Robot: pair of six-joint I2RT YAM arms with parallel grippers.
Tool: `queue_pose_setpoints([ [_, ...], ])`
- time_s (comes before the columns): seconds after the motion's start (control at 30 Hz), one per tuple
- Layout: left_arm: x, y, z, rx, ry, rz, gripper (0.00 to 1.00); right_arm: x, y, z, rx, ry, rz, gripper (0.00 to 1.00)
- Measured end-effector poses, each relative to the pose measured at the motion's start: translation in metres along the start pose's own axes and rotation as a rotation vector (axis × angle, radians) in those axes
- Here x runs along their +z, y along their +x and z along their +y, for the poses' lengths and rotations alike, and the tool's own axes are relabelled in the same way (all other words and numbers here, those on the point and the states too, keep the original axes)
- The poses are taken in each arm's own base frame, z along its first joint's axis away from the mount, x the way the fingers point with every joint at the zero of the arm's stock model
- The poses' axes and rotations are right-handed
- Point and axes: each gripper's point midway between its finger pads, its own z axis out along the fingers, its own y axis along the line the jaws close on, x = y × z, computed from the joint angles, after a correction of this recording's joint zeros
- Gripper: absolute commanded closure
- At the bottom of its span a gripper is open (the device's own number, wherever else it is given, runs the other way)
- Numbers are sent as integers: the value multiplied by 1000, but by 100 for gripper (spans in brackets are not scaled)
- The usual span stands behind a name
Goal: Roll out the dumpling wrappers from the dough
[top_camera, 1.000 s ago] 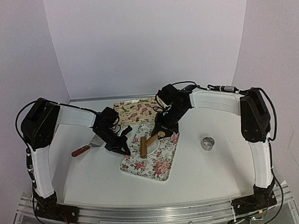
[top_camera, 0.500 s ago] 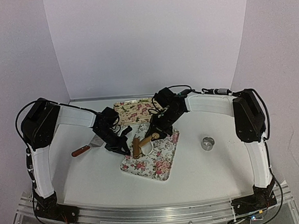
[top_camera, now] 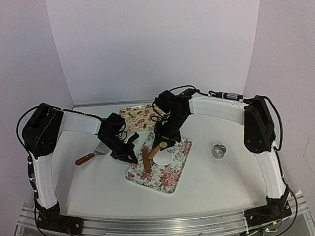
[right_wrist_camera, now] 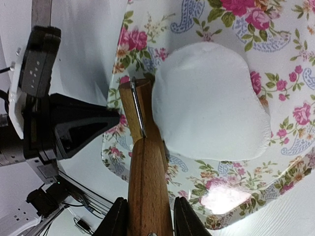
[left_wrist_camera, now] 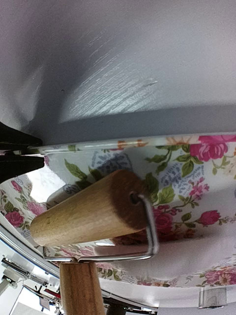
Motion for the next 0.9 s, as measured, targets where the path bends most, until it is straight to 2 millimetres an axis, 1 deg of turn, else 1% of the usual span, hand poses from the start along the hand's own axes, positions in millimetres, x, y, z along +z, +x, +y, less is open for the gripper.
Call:
queue_pose_setpoints([
  [0.13,0,0,0,2,1,-3,100,-11,18,-5,-13,47,9,100],
  [0.2,0,0,0,2,1,-3,100,-22,26,-7,-16,60,5,100],
  [0.3,0,0,0,2,1,-3,100,-43,33,-7,-14,56,-18,100],
  [0.37,0,0,0,3,1,-4,100,-59,35,-3,-14,33,-44,100],
  [0.43,0,0,0,4,1,-6,100,-71,36,2,-15,9,-68,100],
  [0.5,0,0,0,7,1,-11,100,-83,34,6,-14,-16,-93,100],
  [0.57,0,0,0,7,2,-12,100,-90,33,7,-11,-30,-111,100],
  [0.63,0,0,0,8,2,-12,100,-93,30,5,-2,-38,-124,100],
  [0.7,0,0,0,8,1,-12,100,-93,27,-1,13,-35,-128,100],
  [0.9,0,0,0,8,2,-12,100,-85,16,-34,78,21,-125,100],
])
